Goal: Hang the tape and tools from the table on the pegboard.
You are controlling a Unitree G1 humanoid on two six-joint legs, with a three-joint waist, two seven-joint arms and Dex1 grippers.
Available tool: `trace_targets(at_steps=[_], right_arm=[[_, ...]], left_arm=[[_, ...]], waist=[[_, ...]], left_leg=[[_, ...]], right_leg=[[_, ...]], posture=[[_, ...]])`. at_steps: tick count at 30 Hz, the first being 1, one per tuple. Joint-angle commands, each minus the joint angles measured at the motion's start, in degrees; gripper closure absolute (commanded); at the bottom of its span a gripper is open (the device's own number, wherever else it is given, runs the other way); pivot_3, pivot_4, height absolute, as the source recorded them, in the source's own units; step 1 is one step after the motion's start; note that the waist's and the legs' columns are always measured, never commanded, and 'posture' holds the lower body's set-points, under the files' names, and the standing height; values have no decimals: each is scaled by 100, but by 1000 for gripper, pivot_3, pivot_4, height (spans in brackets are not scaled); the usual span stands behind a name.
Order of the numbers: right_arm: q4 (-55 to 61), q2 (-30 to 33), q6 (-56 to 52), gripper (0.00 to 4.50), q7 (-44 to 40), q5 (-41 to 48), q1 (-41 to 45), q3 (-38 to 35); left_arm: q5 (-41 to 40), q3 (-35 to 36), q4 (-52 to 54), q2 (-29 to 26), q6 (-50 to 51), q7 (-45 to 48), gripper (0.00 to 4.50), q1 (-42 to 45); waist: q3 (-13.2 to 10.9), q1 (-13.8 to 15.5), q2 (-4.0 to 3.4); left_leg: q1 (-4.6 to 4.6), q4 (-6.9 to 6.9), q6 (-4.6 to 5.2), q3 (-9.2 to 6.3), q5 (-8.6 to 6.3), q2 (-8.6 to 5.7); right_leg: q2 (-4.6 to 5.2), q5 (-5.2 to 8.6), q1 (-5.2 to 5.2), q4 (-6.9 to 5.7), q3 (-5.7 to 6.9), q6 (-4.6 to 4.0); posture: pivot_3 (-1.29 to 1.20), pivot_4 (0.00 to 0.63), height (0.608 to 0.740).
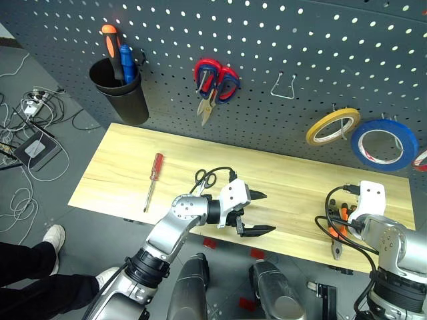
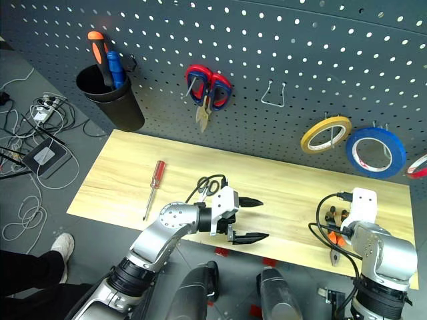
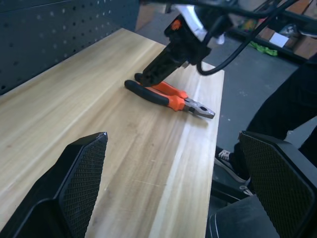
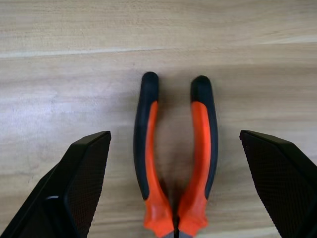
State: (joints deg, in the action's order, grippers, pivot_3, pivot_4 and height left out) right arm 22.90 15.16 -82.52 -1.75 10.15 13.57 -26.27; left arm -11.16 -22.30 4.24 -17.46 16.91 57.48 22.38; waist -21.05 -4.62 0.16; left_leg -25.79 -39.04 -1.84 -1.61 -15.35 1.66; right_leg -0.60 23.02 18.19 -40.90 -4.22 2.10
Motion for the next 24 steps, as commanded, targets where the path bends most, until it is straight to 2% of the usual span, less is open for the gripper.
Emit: trace_targets(at_steps=[1, 10, 24], right_arm=[[-139, 2, 172, 21, 84, -111, 35, -175], [-444, -187, 307, 21, 41, -45, 39, -259], [-1138, 221, 946, 21, -504, 100, -188, -238]], left_arm=[[-84, -98, 256, 56, -14, 72, 0, 76], [-122, -107, 288, 136, 88, 60, 0, 129], [-330, -86, 197, 256, 193, 314, 0, 355]], waist=[[-37, 3, 0], [-121, 37, 5], [-168, 144, 15]], left_leg=[[1, 0, 0, 3, 0, 0], [0, 4, -1, 11, 3, 5], [0, 4, -3, 21, 6, 9]], right_leg=[[1, 0, 0, 0, 0, 0], [1, 0, 5, 6, 0, 0], [4, 0, 9, 17, 1, 1]], posture=[[-75, 449, 740], [-66, 459, 740], [-59, 457, 740]])
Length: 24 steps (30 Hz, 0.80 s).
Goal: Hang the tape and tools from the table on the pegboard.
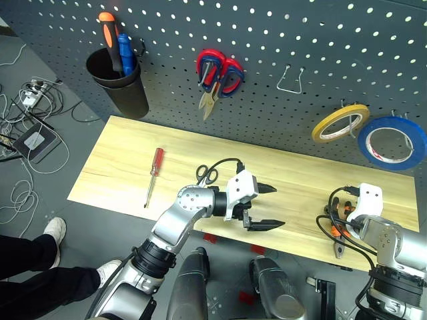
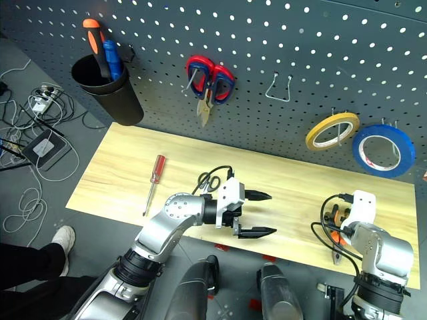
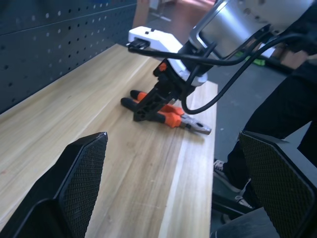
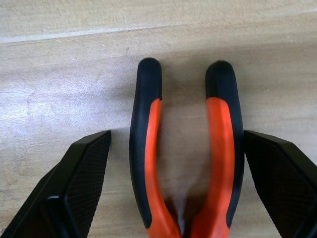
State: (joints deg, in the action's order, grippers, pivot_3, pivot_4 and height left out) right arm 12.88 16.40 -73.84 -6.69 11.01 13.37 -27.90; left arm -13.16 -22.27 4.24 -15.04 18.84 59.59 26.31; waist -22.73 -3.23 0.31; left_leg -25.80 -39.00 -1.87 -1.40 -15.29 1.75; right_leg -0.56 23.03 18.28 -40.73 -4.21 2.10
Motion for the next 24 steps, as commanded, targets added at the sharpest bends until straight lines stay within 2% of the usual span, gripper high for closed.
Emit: trace_targets(at_steps=[1, 7, 8, 12, 18, 24], right_arm=[[-163, 99, 69, 21, -2, 10, -174, -100], [-148, -57, -191, 21, 76, 97, -140, -317], [-127, -69, -221, 409, 72, 118, -136, -335], [-121, -17, -273, 1492, 52, 158, -141, -314], [-271, 102, -227, 1498, 30, 164, -92, -231], [130, 552, 107, 1498, -460, 298, -332, 311]], left_arm=[[-137, -90, 192, 4, -7, 118, 0, -36], [-202, -77, 180, -8, 7, 213, 0, 4], [-201, -77, 161, -6, -4, 227, 0, 21], [-205, -70, 82, 9, -37, 257, 0, 91], [-185, -67, -16, 33, -116, 302, 0, 135], [-200, 2, -8, -111, -287, 413, 0, 79]], waist=[[0, 7, 1], [-2, 17, 4], [-2, 18, 4], [-4, 20, 7], [-4, 25, 7], [-1, 24, 3]], left_leg=[[0, 0, 0, 0, 0, 0], [-1, 0, 0, -1, 0, 0], [-2, 0, 0, -1, 0, 0], [-4, 2, 0, 1, 0, 1], [-6, 5, -1, 5, 0, 5], [-10, 5, -1, 12, 2, 7]], right_leg=[[1, 0, 0, 1, 0, 0], [1, 0, -2, 4, 1, 0], [1, 0, -2, 7, 1, 0], [1, 0, -3, 22, 1, 0], [1, 0, -6, 42, 3, 0], [5, 0, -8, 66, 5, 0]], posture=[[-62, 458, 740], [-66, 455, 740], [-66, 455, 740], [-66, 454, 740], [-70, 441, 740], [-95, 390, 740]])
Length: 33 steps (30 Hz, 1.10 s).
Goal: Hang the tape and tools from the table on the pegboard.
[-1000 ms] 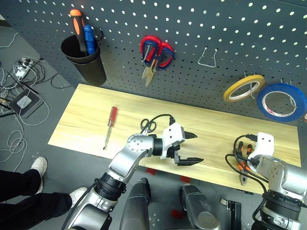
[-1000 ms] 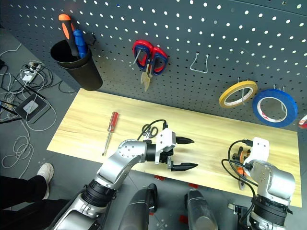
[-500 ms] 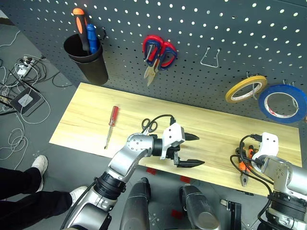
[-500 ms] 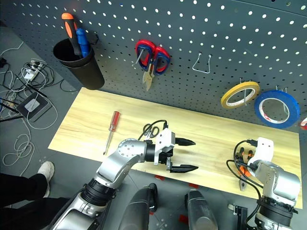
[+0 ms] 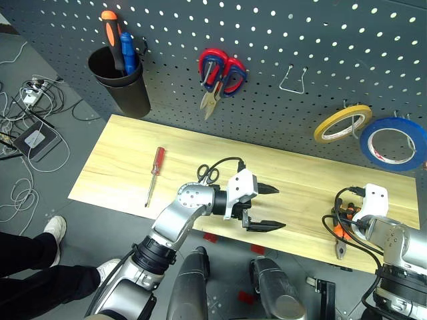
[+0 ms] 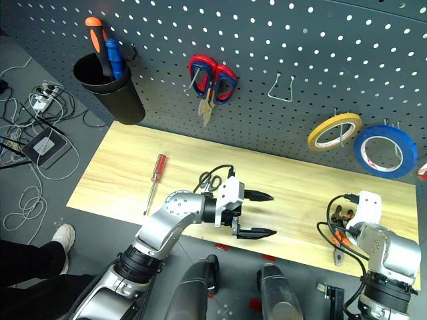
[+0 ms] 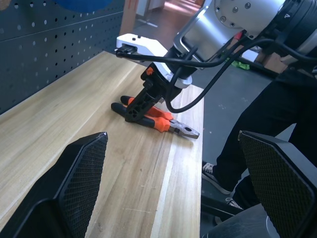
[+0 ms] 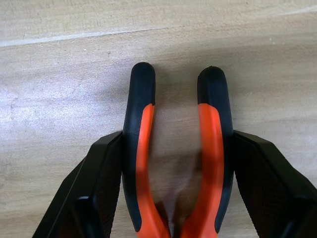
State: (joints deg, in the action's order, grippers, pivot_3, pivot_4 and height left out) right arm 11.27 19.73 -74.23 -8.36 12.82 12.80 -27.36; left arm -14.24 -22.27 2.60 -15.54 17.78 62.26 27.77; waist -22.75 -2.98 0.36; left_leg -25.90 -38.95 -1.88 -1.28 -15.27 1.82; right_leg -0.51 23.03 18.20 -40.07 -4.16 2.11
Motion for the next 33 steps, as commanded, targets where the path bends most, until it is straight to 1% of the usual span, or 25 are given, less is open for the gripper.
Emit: trace_targets(at_steps=[1, 3, 4, 5, 9, 12, 13, 15, 18, 20, 22, 29, 33], right_arm=[[440, 327, 260, 1498, -433, 158, -387, 351], [719, 519, 556, 1498, -680, 214, -623, 511], [1060, 585, 747, 1498, -843, 294, -833, 580], [1360, 614, 870, 1498, -953, 374, -1011, 633], [2421, 429, 1142, 1498, -1218, 757, -1515, 756], [3073, 243, 1499, 1498, -1312, 973, -1662, 908], [3158, 220, 1592, 1498, -1316, 989, -1679, 960], [3409, 110, 1907, 1498, -1317, 1052, -1666, 1098], [3609, -160, 2318, 1498, -1198, 1105, -1517, 1265], [3624, -375, 2704, 1498, -1016, 944, -1429, 1424], [3610, -487, 3060, 1498, -927, 804, -1334, 1610], [3457, -767, 3753, 1498, -579, 625, -691, 2031], [3253, -974, 4211, 1498, -269, 393, 40, 2239]], left_arm=[[-148, 62, 251, -154, -164, 193, 0, -118], [-256, 175, 443, -374, -172, 301, 0, -258], [-329, 270, 662, -507, -114, 264, 0, -401], [-388, 349, 855, -592, -62, 192, 0, -527], [-694, 591, 1603, -749, 284, -97, 0, -947], [-860, 781, 2026, -796, 462, -369, 0, -1186], [-894, 816, 2086, -810, 493, -428, 0, -1223], [-1009, 966, 2315, -794, 602, -677, 0, -1341], [-1154, 1204, 2614, -775, 703, -1019, 0, -1532], [-1191, 1384, 2834, -876, 747, -1197, 0, -1759], [-1255, 1605, 3024, -949, 820, -1410, 0, -1932], [-1429, 2023, 3403, -957, 993, -2099, 0, -2252], [-1368, 2335, 3322, -699, 852, -2679, 0, -2238]], waist=[[2, -4, -4], [3, -13, -5], [11, -20, -14], [19, -27, -28], [59, -26, -34], [199, -30, -35], [259, -33, -35], [371, -37, -32], [537, -50, -22], [650, -68, -12], [748, -84, -15], [947, -81, -17], [1031, -87, -14]], left_leg=[[0, 1, 0, 0, 0, 0], [-3, 4, 0, 1, 0, 0], [-5, 6, 0, 0, 0, 1], [-5, 7, 0, 1, 0, 2], [-10, 11, -9, -4, 5, 11], [-15, 10, -24, -2, 13, 8], [-17, 12, -25, -2, 14, 7], [-17, 14, -25, -1, 14, 5], [-15, 18, -25, -3, 14, 3], [-18, 25, -26, -1, 14, 2], [-17, 33, -26, 0, 14, 3], [-13, 38, -27, -1, 15, -2], [-6, 37, -27, -2, 15, -4]], right_leg=[[0, 0, 0, 0, 1, 0], [1, 0, 4, 4, 1, 0], [1, 0, 5, 5, 2, 0], [2, 0, 7, 6, 2, 0], [3, 0, 12, 9, 15, 0], [11, 1, 19, 11, 23, 1], [13, 1, 24, 10, 25, 1], [17, 1, 28, 12, 31, 1], [23, 1, 35, 13, 38, 1], [43, 1, 49, 9, 45, 1], [46, 1, 52, 9, 52, 1], [51, 1, 53, 6, 51, 1], [51, 1, 52, -6, 53, 1]], posture=[[-95, 390, 740], [-100, 369, 740], [-96, 344, 740], [-97, 335, 740], [-102, 280, 740], [-103, 243, 740], [-103, 243, 740], [-101, 218, 740], [-92, 191, 740], [-83, 171, 740], [-78, 167, 740], [-55, 141, 740], [-51, 132, 740]])
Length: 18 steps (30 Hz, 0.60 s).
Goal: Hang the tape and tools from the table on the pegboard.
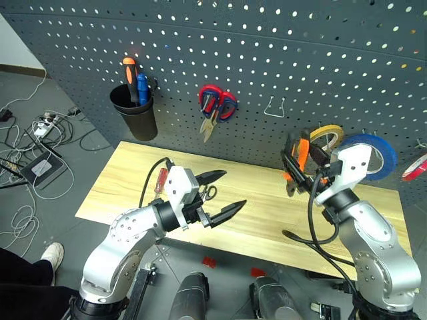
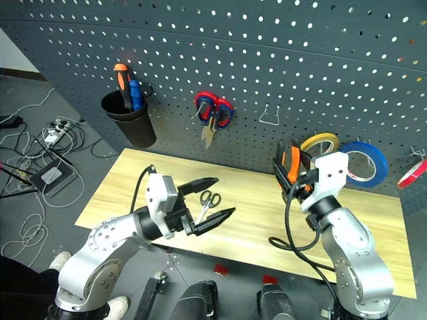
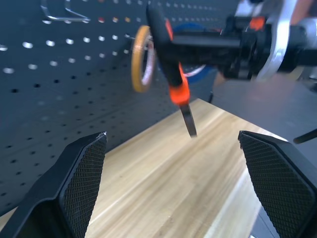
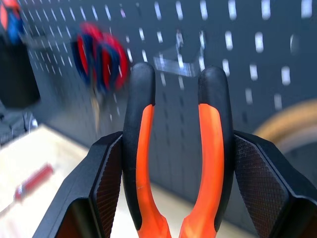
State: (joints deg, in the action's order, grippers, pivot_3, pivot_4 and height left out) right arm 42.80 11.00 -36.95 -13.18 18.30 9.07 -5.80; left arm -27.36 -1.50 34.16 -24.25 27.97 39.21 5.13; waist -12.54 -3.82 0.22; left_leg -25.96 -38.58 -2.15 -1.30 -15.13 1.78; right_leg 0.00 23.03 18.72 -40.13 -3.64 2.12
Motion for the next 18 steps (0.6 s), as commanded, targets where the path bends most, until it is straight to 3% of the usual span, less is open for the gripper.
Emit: trace_targets(at_steps=[1, 6, 18], right_arm=[[46, -135, 576, 1498, 263, -210, 543, 126], [-281, -161, 1081, 1498, 468, -587, 1052, 278], [-1828, -500, 2653, 1498, 926, -1408, 2136, 489]], left_arm=[[-5, 286, 115, 202, -231, -434, 0, 38], [189, 265, -100, 398, -435, -789, 0, 297], [567, -224, -886, 890, -797, -1035, 0, 1198]], waist=[[23, -2, 1], [139, 5, 19], [251, -18, 23]], left_leg=[[0, 0, 0, 1, 0, 0], [3, -9, 0, 0, 0, -13], [3, -12, 0, -1, 0, -9]], right_leg=[[0, 0, 1, 1, 0, 0], [0, 0, 30, -86, 6, 0], [-11, 0, 32, -112, 19, 0]], posture=[[-48, 128, 740], [-25, 117, 740], [-11, 119, 740]])
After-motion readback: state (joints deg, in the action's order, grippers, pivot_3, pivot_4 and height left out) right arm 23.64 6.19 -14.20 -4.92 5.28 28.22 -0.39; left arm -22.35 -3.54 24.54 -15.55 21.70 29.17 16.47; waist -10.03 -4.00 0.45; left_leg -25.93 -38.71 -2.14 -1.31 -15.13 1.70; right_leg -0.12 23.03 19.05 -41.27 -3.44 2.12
